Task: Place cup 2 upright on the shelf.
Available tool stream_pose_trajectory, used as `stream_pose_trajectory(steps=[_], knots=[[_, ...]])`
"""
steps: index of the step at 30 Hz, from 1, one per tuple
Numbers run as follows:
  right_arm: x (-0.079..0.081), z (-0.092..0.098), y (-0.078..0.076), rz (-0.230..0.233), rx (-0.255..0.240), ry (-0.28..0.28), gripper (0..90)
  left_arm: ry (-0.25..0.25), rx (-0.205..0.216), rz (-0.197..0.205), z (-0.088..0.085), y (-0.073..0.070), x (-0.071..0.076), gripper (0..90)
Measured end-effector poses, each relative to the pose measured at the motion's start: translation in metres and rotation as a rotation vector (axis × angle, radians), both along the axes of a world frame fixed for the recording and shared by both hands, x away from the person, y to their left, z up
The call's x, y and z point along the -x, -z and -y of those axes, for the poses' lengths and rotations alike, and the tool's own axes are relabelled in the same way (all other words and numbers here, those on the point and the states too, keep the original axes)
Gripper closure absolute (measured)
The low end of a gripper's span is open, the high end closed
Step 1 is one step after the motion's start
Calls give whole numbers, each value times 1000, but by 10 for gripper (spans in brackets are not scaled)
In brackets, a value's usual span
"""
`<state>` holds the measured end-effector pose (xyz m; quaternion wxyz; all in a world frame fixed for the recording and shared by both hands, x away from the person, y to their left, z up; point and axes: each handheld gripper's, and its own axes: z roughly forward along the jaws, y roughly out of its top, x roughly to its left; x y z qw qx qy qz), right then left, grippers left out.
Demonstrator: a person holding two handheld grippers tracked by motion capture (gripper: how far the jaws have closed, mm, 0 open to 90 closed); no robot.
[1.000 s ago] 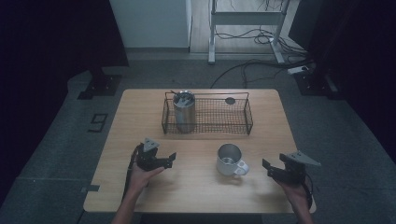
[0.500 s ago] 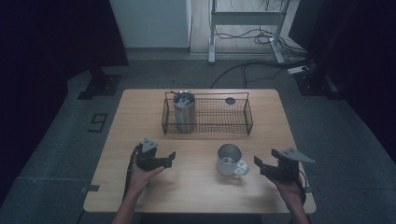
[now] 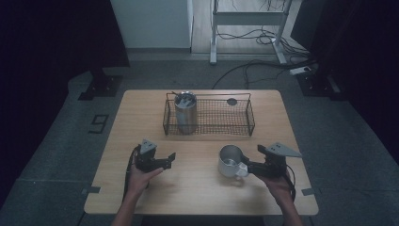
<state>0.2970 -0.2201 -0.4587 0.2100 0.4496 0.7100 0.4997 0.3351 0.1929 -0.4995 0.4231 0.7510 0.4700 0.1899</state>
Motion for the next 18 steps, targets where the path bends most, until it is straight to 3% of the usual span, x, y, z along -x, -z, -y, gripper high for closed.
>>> stream_pose_trajectory(steps=[4,6,13,18], knots=[[-4,-9,-1,-7,3,-17,155,9,-8,-3,2,1,1,69],[-9,-18,-1,-15,29,-35,147,5,-12,-5,2,2,1,69],[-14,-27,5,-28,-1,-49,144,11,-7,-16,0,3,2,72],[-14,-33,8,-35,22,-70,128,6,-14,-19,0,3,3,72]])
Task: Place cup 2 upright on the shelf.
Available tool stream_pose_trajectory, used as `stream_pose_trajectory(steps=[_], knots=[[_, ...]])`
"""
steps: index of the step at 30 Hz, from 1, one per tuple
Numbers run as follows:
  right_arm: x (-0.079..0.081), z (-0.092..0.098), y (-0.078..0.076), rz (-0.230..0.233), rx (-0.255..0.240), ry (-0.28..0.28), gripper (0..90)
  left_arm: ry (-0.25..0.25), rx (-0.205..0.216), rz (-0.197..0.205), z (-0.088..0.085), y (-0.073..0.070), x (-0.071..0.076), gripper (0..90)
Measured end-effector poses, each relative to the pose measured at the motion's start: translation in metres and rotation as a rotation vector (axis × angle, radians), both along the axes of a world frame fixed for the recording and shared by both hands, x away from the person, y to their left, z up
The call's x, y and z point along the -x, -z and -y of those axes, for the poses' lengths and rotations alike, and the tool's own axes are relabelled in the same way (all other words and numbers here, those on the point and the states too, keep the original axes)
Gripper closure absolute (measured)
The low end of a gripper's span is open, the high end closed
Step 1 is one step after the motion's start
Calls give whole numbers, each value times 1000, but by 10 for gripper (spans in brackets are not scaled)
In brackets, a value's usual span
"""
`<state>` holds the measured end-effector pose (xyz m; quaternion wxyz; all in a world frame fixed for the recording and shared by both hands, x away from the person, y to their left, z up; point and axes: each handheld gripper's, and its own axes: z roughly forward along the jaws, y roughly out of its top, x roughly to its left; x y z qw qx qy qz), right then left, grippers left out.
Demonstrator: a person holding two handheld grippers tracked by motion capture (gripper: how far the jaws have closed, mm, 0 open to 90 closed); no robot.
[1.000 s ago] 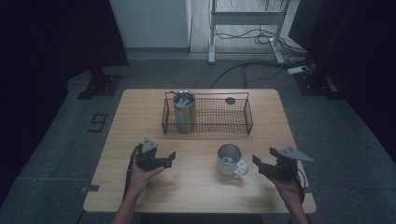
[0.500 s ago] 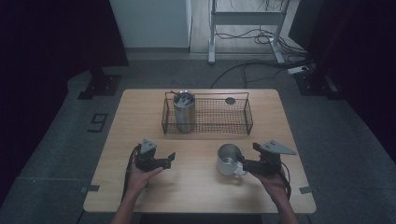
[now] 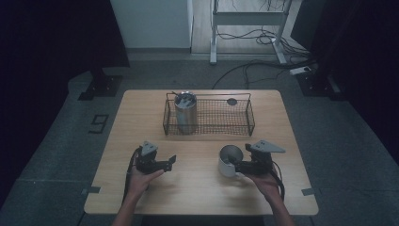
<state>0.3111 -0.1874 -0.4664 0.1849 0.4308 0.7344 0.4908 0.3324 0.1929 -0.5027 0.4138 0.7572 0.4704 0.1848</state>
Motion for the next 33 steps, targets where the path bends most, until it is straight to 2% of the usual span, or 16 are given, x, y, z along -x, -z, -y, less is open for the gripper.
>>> stream_pose_trajectory(steps=[8,13,19,25,33], knots=[[-2,-9,6,-19,28,-22,102,-13,-4,-15,-1,2,0,72],[-3,-14,9,-31,44,-19,51,-18,-11,-47,-2,4,-2,72],[-5,-19,12,-41,77,-22,0,-15,-13,-56,-2,4,-2,72],[-7,-25,18,-45,150,-9,0,-13,-19,-85,-4,7,-4,73],[-11,-27,23,-61,163,-5,0,-8,-26,-96,-3,10,-5,73]])
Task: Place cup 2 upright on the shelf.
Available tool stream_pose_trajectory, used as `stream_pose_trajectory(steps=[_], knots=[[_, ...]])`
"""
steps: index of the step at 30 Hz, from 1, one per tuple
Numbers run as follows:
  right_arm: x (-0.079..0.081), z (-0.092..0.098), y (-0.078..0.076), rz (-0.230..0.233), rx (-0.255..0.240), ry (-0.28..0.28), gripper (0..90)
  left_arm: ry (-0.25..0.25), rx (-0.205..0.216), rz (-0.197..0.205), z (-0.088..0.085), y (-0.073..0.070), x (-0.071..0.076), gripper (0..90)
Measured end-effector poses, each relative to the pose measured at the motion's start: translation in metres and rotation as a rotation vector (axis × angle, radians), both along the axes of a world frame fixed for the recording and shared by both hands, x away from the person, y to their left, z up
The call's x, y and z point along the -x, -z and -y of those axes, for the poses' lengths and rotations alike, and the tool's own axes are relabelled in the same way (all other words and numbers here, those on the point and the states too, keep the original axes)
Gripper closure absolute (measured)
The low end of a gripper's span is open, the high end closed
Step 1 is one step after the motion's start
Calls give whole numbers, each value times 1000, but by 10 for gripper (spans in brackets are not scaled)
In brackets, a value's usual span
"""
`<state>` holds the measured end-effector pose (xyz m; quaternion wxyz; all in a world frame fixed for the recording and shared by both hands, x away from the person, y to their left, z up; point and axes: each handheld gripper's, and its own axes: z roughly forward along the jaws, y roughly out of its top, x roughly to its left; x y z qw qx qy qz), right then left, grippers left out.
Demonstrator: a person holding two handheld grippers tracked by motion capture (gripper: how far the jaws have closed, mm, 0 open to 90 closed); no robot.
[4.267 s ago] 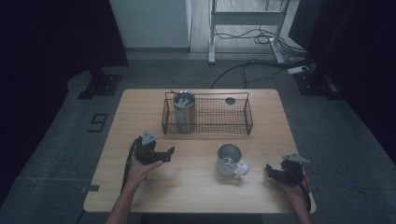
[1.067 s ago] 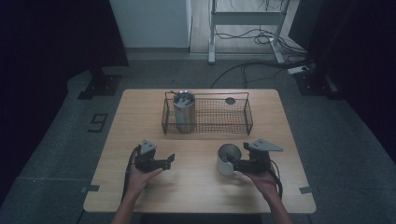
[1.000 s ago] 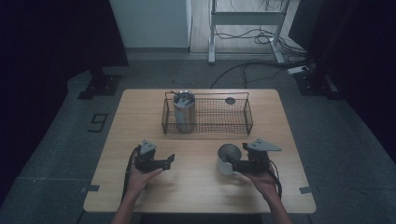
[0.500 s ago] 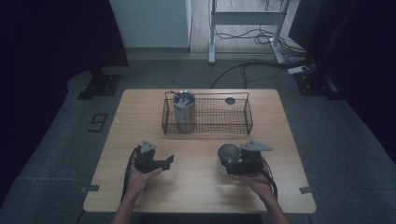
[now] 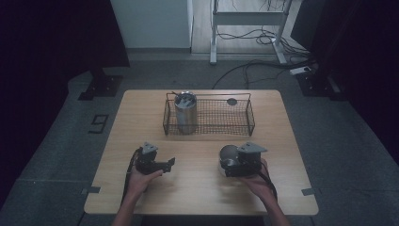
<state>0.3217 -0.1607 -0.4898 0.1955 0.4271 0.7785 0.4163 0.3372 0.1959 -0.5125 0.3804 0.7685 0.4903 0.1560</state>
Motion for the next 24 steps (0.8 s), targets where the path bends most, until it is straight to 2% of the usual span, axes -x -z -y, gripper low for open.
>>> stream_pose_trajectory(steps=[6,9,10,13,17,24], knots=[[-2,-3,7,-19,29,5,0,0,0,-6,-2,1,0,74],[-3,-2,8,-30,18,-2,15,1,0,-9,-3,1,0,74],[-3,-2,9,-32,10,-14,55,1,0,-9,-3,1,0,74],[-2,-3,9,-25,14,-14,59,5,9,-12,-2,1,0,74],[-1,-3,8,-17,25,-12,63,4,5,-2,-1,1,0,74],[-1,-2,8,-12,28,-18,65,5,3,-9,-1,1,0,74]])
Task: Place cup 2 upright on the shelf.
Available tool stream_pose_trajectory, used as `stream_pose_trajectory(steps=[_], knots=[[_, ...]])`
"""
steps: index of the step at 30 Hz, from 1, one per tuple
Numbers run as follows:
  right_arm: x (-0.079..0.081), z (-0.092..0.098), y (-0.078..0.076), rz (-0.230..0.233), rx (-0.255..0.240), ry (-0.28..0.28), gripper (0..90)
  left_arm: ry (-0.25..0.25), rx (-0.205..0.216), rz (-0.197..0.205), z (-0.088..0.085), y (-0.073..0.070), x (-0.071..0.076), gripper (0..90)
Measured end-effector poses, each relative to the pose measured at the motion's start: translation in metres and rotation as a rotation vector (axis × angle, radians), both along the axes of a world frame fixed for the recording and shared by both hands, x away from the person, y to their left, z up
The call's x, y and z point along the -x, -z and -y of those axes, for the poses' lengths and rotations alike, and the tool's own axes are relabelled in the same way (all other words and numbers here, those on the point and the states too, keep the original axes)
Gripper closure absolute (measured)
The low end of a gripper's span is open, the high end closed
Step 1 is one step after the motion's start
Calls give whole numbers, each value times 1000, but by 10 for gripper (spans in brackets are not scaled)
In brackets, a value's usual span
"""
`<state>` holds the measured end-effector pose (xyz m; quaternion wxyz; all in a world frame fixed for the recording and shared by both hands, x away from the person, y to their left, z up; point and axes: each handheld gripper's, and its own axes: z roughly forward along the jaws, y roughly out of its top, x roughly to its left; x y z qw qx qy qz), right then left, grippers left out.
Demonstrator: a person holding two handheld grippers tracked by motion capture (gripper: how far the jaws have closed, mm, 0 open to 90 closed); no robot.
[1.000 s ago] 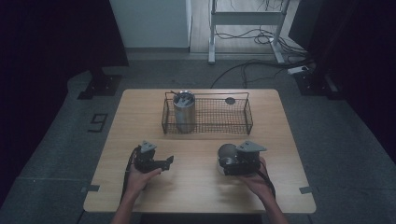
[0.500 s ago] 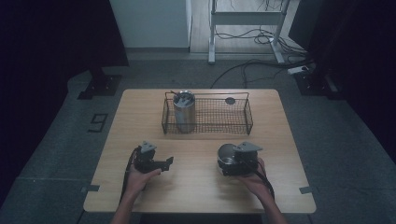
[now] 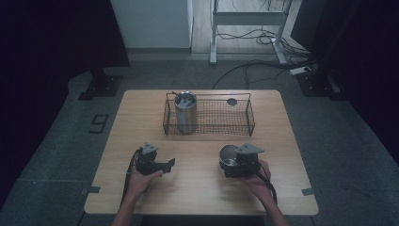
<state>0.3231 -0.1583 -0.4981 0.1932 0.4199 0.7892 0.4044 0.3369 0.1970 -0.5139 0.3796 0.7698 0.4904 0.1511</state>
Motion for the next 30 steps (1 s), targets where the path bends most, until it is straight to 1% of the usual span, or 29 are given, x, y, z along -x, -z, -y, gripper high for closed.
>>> stream_pose_trajectory(steps=[4,6,8,9,10,16,18,22,24,25,30], knots=[[0,1,0,0,-7,2,66,-11,5,4,-2,-1,0,74],[1,2,-1,-5,-28,1,66,-16,7,3,-3,-1,0,74],[2,3,-3,7,-32,-1,66,-17,6,3,-4,0,-1,74],[3,3,-7,19,-36,2,66,-17,5,2,-4,0,-1,74],[3,3,-7,19,-36,2,66,-18,5,2,-4,0,-1,74],[7,7,-18,43,-63,-1,66,-17,8,-2,-2,-1,1,75],[8,10,-24,51,-82,-3,66,-16,16,4,-2,-3,2,77],[8,11,-30,59,-89,5,67,-17,22,10,-2,-5,3,82],[6,11,-36,60,-79,13,67,-12,24,10,-1,-6,4,82],[6,11,-36,60,-79,13,67,-10,26,10,-1,-6,4,82],[2,10,-46,66,-84,13,66,-13,44,18,-2,-9,5,82]])
